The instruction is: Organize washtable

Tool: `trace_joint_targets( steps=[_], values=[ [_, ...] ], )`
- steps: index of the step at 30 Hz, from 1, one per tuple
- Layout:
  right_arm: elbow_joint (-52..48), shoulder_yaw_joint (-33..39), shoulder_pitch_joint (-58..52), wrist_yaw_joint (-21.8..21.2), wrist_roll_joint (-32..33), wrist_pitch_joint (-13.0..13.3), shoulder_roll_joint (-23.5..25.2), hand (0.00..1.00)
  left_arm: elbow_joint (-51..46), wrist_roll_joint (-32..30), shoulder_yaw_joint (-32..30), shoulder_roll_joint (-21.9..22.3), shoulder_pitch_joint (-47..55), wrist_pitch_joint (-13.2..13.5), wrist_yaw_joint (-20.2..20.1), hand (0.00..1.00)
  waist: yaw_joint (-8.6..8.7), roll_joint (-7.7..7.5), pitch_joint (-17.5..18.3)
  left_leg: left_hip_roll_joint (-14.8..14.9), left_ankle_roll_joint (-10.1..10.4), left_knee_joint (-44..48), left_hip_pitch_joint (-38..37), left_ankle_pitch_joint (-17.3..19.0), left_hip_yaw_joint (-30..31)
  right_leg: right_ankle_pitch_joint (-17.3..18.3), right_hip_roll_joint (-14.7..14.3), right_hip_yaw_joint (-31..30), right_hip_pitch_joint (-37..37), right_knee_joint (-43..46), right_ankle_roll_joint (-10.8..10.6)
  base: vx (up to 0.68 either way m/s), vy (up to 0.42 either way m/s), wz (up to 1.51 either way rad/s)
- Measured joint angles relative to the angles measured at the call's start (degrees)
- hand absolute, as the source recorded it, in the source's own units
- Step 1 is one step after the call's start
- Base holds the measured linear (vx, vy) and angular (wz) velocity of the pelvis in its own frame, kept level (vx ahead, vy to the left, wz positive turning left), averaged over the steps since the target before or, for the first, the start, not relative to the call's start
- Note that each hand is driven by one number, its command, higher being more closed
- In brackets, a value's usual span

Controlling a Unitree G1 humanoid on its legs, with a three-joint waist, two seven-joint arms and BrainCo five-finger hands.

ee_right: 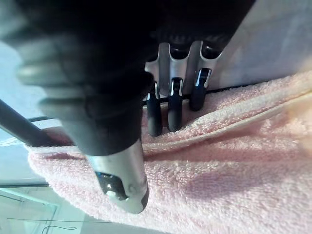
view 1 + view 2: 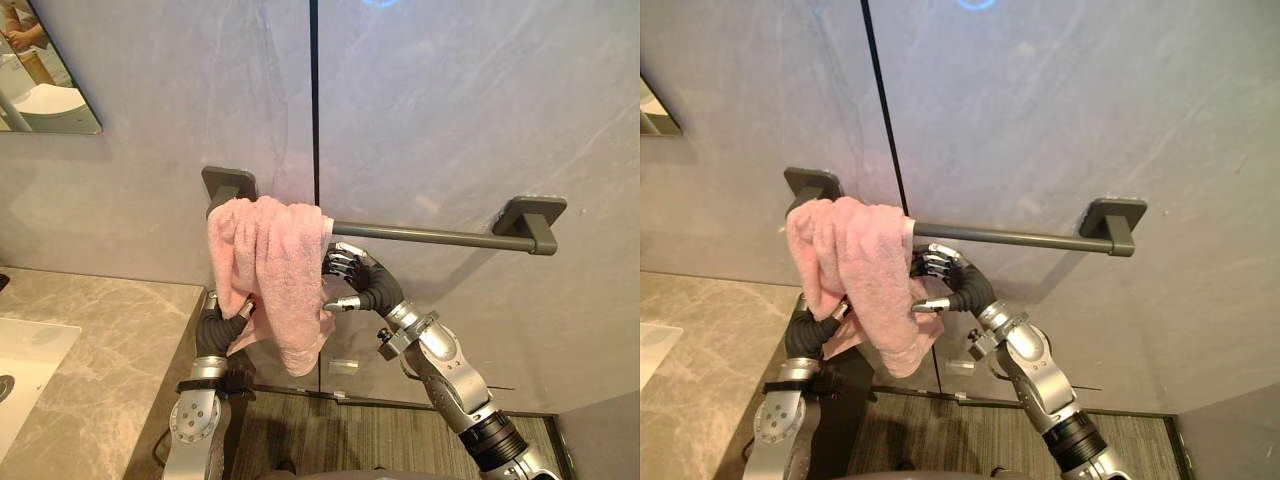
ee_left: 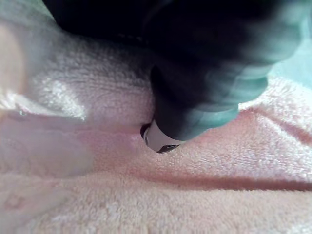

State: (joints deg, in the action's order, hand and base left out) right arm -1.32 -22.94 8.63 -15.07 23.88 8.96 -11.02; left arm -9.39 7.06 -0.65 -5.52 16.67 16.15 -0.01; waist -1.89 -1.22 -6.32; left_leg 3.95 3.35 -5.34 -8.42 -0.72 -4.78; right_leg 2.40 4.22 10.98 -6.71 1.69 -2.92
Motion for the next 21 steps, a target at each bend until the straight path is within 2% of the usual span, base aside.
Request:
trace_joint_targets(
  steps=[9, 21],
  values=[
    [1.5, -0.2, 0.0, 0.0, -1.3, 0.0, 0.9, 1.0, 0.0, 0.0, 0.0, 0.4, -0.1, 0.0, 0.0, 1.0, -0.53, -0.82, 0.6, 0.0, 0.0, 0.0, 0.4, -0.1, 0.4, 0.0, 0.0, 0.4, 0.0, -0.3, 0.0, 0.0, -0.001, 0.0],
    [2.6, -0.2, 0.0, 0.0, -1.5, 0.0, 1.6, 1.0, 0.0, 0.0, -0.1, 0.9, -0.1, 0.0, 0.0, 1.0, -0.56, -0.89, 0.7, 0.0, 0.0, 0.0, 0.1, -0.4, 0.7, 0.0, 0.0, 0.7, 0.0, -0.3, 0.0, 0.0, 0.0, 0.0]
  ],
)
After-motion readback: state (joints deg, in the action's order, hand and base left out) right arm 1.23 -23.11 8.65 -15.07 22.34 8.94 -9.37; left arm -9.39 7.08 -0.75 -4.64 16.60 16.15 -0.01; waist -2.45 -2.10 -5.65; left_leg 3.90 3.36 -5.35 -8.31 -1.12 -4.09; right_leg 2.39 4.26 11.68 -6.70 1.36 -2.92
